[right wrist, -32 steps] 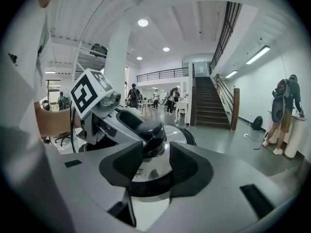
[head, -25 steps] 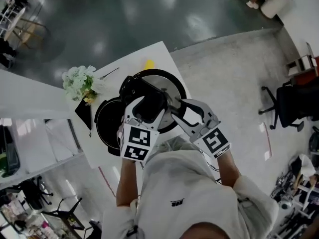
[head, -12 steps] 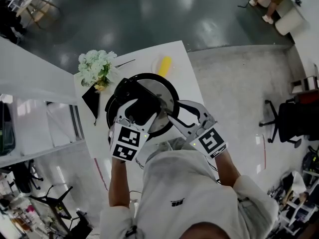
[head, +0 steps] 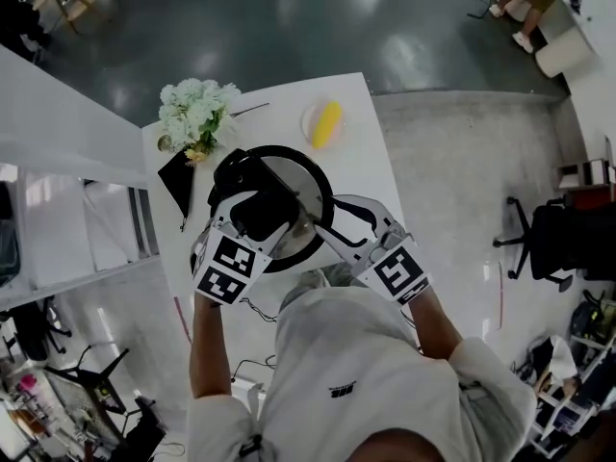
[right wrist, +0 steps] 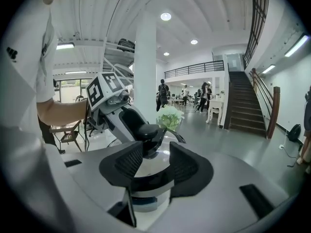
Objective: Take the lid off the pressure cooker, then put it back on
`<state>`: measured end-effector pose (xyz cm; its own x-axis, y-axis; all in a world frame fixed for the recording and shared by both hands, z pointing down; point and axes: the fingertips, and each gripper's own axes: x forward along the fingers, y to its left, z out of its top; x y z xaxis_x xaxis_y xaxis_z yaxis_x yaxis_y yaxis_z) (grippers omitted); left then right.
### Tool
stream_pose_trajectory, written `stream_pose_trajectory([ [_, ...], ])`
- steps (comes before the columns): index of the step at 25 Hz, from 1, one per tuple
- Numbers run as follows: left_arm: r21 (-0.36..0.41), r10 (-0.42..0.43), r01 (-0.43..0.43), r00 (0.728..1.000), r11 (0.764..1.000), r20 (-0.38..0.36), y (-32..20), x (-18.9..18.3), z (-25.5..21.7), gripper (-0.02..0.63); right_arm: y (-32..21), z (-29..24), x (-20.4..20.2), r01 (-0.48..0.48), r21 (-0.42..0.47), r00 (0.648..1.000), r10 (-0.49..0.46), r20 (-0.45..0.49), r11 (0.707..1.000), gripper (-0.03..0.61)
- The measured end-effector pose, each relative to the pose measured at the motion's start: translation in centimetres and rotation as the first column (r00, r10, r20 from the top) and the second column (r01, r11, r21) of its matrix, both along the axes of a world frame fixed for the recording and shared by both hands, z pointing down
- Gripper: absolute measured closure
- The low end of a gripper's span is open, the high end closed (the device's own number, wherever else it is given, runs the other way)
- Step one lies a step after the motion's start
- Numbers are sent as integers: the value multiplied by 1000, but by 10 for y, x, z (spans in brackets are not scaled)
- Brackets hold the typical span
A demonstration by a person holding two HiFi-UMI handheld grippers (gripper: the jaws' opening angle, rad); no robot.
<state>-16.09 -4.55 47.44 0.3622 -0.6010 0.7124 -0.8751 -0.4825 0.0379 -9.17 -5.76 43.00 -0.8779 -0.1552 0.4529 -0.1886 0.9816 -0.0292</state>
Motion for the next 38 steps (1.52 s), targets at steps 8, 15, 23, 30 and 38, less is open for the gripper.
stream_pose_trajectory([
  [8,-56,76,-76,997,996,-4,15,-4,18,327,7,12,-9,15,-16,1000,-15,-26,1000,405],
  [15,-102,149,-146,988,984,26,25,-6,33,327,13,15,-11,15,-22,999,-15,-34,1000,405],
  [23,-93,166,-166,986,982,-14,25,-12,51,327,13,20,-11,2,-28,999,-4,-44,1000,405],
  [30,-83,149,-152,988,985,-42,22,-11,54,327,13,23,-12,-1,-32,999,0,-54,999,405],
  [38,-79,80,-82,996,994,-33,20,-10,54,327,16,26,-17,16,-38,999,-18,-50,999,406],
])
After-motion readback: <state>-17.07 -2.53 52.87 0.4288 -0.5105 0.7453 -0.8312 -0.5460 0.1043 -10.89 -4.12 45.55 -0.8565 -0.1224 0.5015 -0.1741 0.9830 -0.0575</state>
